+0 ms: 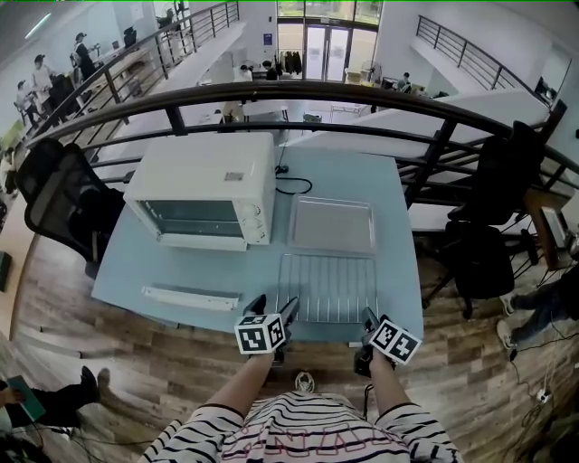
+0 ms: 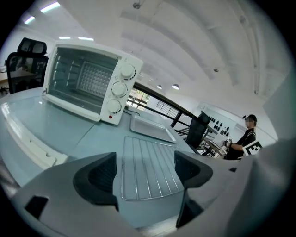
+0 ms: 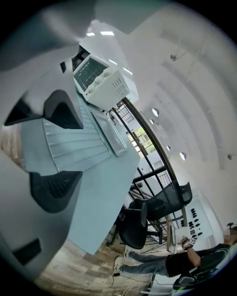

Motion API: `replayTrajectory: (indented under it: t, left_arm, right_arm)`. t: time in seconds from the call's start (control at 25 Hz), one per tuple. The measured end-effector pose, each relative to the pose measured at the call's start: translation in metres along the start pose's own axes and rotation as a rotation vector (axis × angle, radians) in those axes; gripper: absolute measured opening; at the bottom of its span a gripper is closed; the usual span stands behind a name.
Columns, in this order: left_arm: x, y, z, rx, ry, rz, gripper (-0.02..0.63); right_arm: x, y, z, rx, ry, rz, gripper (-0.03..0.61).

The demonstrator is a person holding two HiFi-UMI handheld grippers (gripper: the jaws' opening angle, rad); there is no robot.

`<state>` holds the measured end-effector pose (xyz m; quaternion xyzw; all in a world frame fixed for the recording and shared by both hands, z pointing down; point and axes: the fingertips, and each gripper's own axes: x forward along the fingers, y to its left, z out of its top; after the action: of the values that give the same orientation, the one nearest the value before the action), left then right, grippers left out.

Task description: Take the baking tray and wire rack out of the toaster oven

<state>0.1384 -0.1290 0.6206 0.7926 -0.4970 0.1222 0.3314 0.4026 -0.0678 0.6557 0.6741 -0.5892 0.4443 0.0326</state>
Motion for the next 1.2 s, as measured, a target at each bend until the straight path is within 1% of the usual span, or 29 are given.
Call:
replayTrajectory:
  t: [0.16, 0.24, 0.36, 0.44, 0.56, 0.68, 0.76, 0.92, 1.0, 1.08, 1.2]
  left_arm:
    - [-0.027, -0.006, 0.032, 0.113, -0.078, -0.068, 0.368]
    - [-0.045, -0.004, 0.046, 0.137, -0.115, -0.100, 0.368]
    - [-0.076, 0.006, 0.066, 0.158, -0.173, -0.132, 0.368]
    - [-0.098, 0.013, 0.076, 0.198, -0.201, -0.144, 0.368]
    - [-0.126, 0.028, 0.083, 0.252, -0.217, -0.144, 0.368]
    - [-0.153, 0.048, 0.085, 0.259, -0.227, -0.134, 0.368]
    - [-0.168, 0.061, 0.085, 0.251, -0.233, -0.131, 0.368]
    - [-0.196, 0.087, 0.086, 0.241, -0.244, -0.123, 0.361]
    - [-0.208, 0.098, 0.086, 0.248, -0.252, -0.121, 0.325]
    - [-0.220, 0.105, 0.086, 0.273, -0.254, -0.120, 0.241]
    - [-0.235, 0.114, 0.083, 0.304, -0.247, -0.128, 0.185]
  right_arm:
    - [-0.013, 0.041, 0.004, -0.036, -0.054, 0.043, 0.296]
    - [-0.022, 0.065, 0.006, -0.059, -0.088, 0.064, 0.282]
    - [-0.037, 0.107, 0.007, -0.115, -0.145, 0.101, 0.201]
    - [-0.046, 0.136, 0.004, -0.155, -0.173, 0.135, 0.191]
    - [-0.055, 0.177, -0.007, -0.192, -0.194, 0.184, 0.152]
    - [-0.063, 0.211, -0.023, -0.235, -0.196, 0.218, 0.129]
    - [-0.067, 0.229, -0.034, -0.262, -0.199, 0.231, 0.101]
    - [-0.074, 0.262, -0.053, -0.295, -0.210, 0.257, 0.070]
    - [-0.076, 0.278, -0.063, -0.310, -0.213, 0.272, 0.060]
    - [-0.079, 0.294, -0.073, -0.318, -0.213, 0.295, 0.055]
    - [-0.082, 0.317, -0.090, -0.336, -0.209, 0.334, 0.049]
